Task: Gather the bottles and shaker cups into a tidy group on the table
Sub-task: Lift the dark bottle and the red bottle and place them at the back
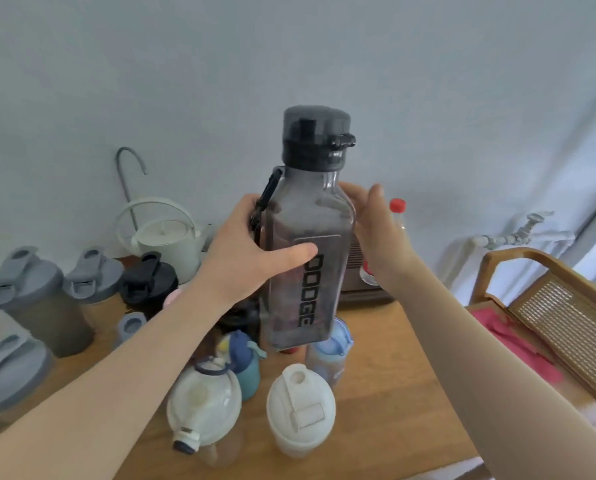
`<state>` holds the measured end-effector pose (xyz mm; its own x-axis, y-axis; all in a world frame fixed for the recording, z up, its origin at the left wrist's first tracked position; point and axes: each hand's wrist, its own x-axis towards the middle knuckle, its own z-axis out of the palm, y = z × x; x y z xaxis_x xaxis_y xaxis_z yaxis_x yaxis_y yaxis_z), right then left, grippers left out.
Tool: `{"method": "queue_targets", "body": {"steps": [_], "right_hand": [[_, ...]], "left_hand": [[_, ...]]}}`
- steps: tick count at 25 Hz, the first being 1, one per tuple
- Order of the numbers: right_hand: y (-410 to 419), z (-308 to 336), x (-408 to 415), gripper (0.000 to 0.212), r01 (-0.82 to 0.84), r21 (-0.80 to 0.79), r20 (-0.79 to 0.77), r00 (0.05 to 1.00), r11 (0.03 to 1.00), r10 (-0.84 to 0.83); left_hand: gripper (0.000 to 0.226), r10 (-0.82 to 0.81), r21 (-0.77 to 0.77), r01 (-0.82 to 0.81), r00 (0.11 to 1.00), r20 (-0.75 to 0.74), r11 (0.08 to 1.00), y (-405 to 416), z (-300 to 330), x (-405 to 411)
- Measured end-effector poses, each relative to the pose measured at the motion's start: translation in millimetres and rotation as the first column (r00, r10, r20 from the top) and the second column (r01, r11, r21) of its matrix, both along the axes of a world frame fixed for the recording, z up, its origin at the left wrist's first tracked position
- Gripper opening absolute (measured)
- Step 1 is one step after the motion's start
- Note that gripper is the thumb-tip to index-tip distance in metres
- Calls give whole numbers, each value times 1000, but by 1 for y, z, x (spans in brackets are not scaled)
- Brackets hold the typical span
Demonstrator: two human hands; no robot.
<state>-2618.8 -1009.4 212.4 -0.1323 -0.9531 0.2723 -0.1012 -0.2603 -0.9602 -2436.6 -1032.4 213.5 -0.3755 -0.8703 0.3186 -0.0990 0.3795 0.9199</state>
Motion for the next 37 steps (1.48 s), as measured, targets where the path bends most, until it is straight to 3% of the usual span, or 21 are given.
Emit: {"method": "queue_targets", "body": {"steps": [2, 4, 6, 7, 10, 13, 15, 18, 20, 22, 25, 31, 37], "right_hand": [[-27, -21, 0, 50, 53, 142, 6, 998, 988, -55], [-44, -55, 2, 46, 143, 314, -208, 975, 939, -79], [-52, -85, 6, 65, 185, 444, -405, 914, 877, 12], [-55, -95, 8, 74, 175, 476, -429, 902, 862, 54], [-63, -103, 12, 88, 128, 449, -445, 890, 884, 97], [-68, -110, 14, 91, 144, 391, -667, 725, 909, 172], [-65, -112, 11, 80, 203, 328, -753, 646, 923, 126], [-53, -92, 10, 69, 294, 151, -658, 742, 944, -126], [-50, -57, 16, 69, 342, 30, -473, 833, 939, -288], [-51, -14, 30, 69, 333, -75, -298, 892, 940, -340], [-56, 31, 66, 64, 296, -193, -207, 920, 936, -333], [-89, 70, 162, 41, 221, -172, 51, 975, 960, -215], [-148, 86, 271, 40, 143, -164, 11, 990, 976, -143]], "left_hand": [[47, 73, -8, -73, 997, 20, 997, -1, 6, 19], [41, 132, -12, -132, 991, 31, 991, -2, 9, 35], [41, 183, -31, -181, 982, 48, 983, -4, 10, 47], [41, 208, -39, -206, 977, 55, 978, -5, 10, 52], [41, 282, -38, -281, 959, 38, 959, -11, 11, 61], [40, 343, -44, -342, 939, 8, 939, -18, 12, 68], [39, 365, -51, -365, 931, -8, 930, -23, 14, 74], [38, 364, -62, -364, 931, -18, 929, -32, 21, 82], [39, 350, -60, -352, 936, -45, 934, -42, 30, 86], [41, 346, -67, -350, 936, -65, 934, -53, 40, 93], [44, 325, -104, -338, 937, -127, 935, -72, 54, 112], [39, 343, -156, -379, 914, -216, 912, -116, 84, 200], [35, 372, -144, -422, 885, -278, 895, -171, 91, 299]]}}
